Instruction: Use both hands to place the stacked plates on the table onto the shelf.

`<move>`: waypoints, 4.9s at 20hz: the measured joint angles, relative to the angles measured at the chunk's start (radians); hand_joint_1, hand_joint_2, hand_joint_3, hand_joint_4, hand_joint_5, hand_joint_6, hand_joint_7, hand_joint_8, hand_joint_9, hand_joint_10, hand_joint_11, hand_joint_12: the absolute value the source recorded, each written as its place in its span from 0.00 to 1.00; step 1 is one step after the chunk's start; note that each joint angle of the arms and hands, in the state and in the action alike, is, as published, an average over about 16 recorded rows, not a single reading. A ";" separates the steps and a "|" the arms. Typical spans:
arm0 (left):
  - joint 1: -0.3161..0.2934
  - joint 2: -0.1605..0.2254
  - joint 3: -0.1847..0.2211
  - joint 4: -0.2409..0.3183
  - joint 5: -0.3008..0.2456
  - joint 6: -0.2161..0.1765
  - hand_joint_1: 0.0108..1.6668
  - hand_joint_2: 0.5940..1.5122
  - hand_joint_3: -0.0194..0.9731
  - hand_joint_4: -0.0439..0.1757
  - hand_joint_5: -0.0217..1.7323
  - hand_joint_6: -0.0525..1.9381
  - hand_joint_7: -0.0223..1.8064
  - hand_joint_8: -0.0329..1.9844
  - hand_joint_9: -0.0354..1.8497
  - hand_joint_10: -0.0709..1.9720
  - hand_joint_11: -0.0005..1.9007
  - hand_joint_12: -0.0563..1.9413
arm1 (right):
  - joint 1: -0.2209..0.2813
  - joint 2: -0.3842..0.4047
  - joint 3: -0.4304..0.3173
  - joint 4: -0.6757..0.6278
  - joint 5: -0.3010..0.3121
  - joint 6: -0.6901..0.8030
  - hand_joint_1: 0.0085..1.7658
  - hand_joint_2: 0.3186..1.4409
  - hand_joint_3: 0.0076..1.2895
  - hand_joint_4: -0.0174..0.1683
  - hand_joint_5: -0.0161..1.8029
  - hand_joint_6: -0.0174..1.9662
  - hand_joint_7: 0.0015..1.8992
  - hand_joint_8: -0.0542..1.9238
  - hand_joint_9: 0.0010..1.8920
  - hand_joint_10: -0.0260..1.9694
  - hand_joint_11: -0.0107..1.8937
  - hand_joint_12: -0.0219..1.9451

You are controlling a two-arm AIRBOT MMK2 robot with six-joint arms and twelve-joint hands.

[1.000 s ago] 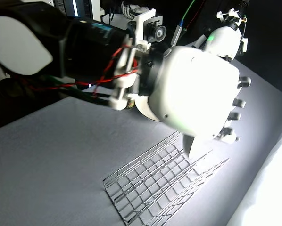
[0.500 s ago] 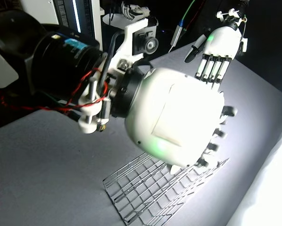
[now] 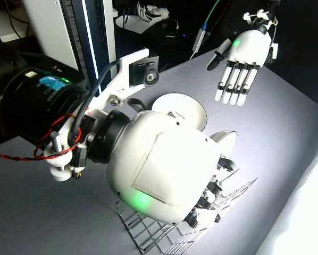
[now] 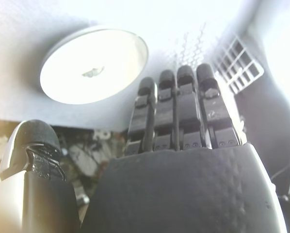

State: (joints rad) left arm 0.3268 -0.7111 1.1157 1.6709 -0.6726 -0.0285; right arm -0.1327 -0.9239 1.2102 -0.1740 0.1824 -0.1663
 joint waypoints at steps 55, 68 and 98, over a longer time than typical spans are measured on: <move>0.002 -0.020 0.014 0.002 -0.034 -0.055 0.01 0.56 0.03 0.20 0.12 0.03 0.12 0.03 0.11 0.04 0.01 0.24 | -0.200 -0.010 0.073 -0.068 0.200 -0.037 0.68 0.62 0.00 0.08 0.43 0.02 0.42 0.04 0.39 0.11 0.11 0.64; 0.136 -0.052 0.007 0.005 -0.185 -0.153 0.01 0.56 0.03 0.20 0.12 0.03 0.12 0.03 0.12 0.04 0.01 0.26 | -0.108 -0.005 -0.002 -0.453 0.353 -0.050 0.62 0.61 0.00 0.09 0.31 0.02 0.30 0.04 0.28 0.04 0.04 0.60; 0.358 -0.099 -0.070 -0.007 -0.043 -0.053 0.01 0.57 0.03 0.24 0.09 0.01 0.11 0.02 0.12 0.04 0.01 0.24 | -0.145 0.007 -0.126 -1.090 0.581 -0.100 0.52 0.57 0.00 0.12 0.08 0.02 0.06 0.04 0.04 0.02 0.01 0.17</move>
State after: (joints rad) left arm 0.6847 -0.8103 1.0455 1.6643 -0.7160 -0.0816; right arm -0.2774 -0.9166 1.0840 -1.2643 0.7633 -0.2668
